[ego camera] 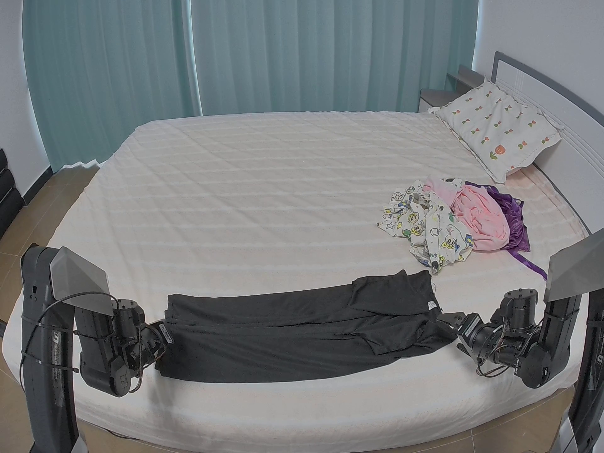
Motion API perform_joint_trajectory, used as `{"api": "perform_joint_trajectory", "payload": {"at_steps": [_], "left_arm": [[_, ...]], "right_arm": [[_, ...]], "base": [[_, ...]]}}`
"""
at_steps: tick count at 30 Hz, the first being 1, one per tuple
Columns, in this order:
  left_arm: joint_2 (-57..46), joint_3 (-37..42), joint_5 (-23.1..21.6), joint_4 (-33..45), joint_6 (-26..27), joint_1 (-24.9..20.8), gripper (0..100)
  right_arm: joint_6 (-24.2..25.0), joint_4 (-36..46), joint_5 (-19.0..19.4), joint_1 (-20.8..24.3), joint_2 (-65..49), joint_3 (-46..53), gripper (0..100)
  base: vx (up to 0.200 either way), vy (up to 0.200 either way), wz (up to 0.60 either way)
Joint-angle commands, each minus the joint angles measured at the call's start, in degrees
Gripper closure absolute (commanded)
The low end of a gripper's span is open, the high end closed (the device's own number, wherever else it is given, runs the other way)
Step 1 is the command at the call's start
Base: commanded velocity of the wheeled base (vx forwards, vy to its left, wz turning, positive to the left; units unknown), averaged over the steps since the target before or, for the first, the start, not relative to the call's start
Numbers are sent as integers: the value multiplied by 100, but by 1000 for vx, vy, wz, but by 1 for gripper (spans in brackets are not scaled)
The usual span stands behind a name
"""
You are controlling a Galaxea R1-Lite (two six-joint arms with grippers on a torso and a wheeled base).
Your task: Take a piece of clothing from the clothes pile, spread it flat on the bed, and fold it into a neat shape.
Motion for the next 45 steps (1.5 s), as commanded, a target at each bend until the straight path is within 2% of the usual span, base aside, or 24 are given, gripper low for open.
{"api": "perform_joint_trajectory", "payload": {"at_steps": [1,6,10,15,17,18,19,22,31,40,45], "left_arm": [[15,5,2,-10,-3,31,0],[-47,119,2,-18,-91,40,0],[-196,383,-7,-27,-574,31,0],[-803,796,-165,-27,-1848,48,0],[-934,901,-235,-27,-2077,57,0],[-1154,1095,-393,-27,-2490,48,0],[-1242,1156,-473,-27,-2675,48,0],[-1356,1271,-622,-27,-3061,66,0],[-1216,1253,-640,-27,-3079,128,0],[-1216,1235,-648,-27,-3070,207,0],[-1216,1235,-648,-27,-3070,259,0]], "right_arm": [[20,-4,-3,111,-36,6,0],[46,5,-12,322,-221,23,0],[345,14,-38,673,-212,-12,0],[521,128,-284,1174,139,-399,0],[521,146,-381,1271,289,-487,0],[521,128,-653,1421,535,-645,0],[503,155,-803,1456,570,-733,0],[494,225,-1014,1623,649,-882,0],[494,497,-1163,1913,684,-1128,0],[468,779,-1207,1825,746,-1612,0],[248,796,-1225,1667,807,-1858,0]], "base": [[0,0,0],[0,0,0],[0,0,0],[0,0,0],[0,0,0],[0,0,0],[0,0,0],[0,0,0],[0,0,0],[0,0,0],[0,0,0]]}}
